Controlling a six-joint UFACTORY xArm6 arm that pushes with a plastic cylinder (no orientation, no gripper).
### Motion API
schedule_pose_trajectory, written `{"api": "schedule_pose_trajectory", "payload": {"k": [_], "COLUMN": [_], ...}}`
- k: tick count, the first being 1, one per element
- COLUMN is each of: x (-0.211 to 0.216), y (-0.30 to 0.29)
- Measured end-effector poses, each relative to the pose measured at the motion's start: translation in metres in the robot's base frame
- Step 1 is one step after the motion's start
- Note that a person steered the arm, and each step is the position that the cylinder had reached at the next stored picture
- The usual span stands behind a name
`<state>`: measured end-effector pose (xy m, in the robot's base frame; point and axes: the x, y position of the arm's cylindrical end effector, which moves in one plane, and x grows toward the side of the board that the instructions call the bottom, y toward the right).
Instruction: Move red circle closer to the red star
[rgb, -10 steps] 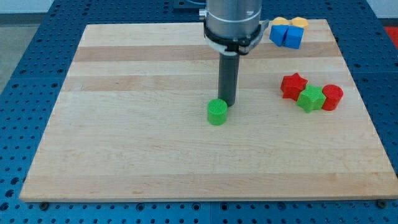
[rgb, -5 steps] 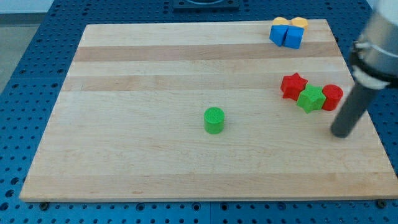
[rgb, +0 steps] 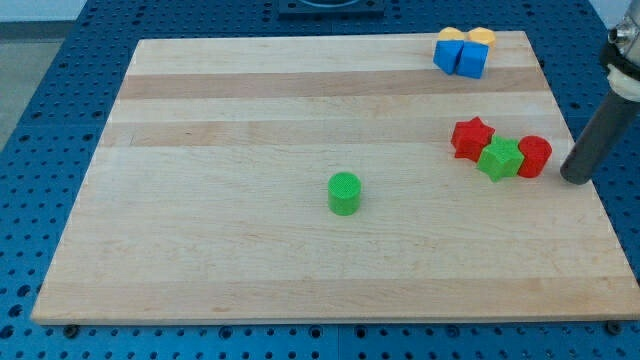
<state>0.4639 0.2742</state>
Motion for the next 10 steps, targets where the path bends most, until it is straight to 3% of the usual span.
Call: {"api": "schedule_pose_trajectory", "payload": {"k": [3, 8, 10], "x": [-0.003, -0.01, -0.032], "y": [-0.043, -0.019, -0.027]}}
